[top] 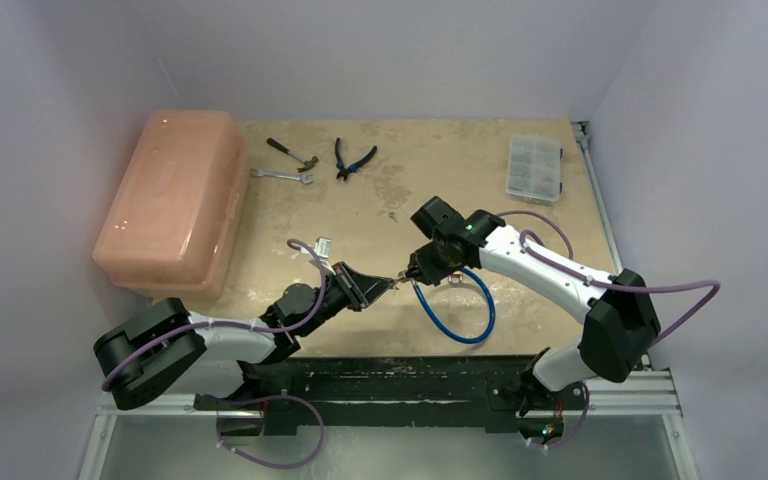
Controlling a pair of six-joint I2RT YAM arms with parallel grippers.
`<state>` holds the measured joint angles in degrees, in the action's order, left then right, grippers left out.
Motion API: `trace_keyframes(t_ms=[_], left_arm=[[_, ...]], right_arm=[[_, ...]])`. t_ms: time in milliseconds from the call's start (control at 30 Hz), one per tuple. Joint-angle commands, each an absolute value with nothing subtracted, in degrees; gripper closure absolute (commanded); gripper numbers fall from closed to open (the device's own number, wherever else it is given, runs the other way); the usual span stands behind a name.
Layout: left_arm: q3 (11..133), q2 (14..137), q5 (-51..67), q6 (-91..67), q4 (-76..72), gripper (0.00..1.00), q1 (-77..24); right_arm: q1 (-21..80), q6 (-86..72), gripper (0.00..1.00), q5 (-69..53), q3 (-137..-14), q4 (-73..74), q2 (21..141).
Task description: Unlock with the key
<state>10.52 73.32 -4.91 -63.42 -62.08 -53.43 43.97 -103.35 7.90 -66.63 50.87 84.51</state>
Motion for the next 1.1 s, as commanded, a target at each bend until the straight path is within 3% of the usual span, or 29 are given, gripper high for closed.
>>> trace_keyframes(t_ms=[0,1067], left_arm=[[10.6,73.5,-4.6,-63.4,-65.3,1.0,-54.2],[15.6,75.2,-5.0,-63.0,-57.9,1.0,-54.6]], right_arm=[[44.5,-103.6,1.0,6.8,-69.7,48.3,84.4],[45.0,-99.6,1.0,11.8,-70.5,50.6,85.2]])
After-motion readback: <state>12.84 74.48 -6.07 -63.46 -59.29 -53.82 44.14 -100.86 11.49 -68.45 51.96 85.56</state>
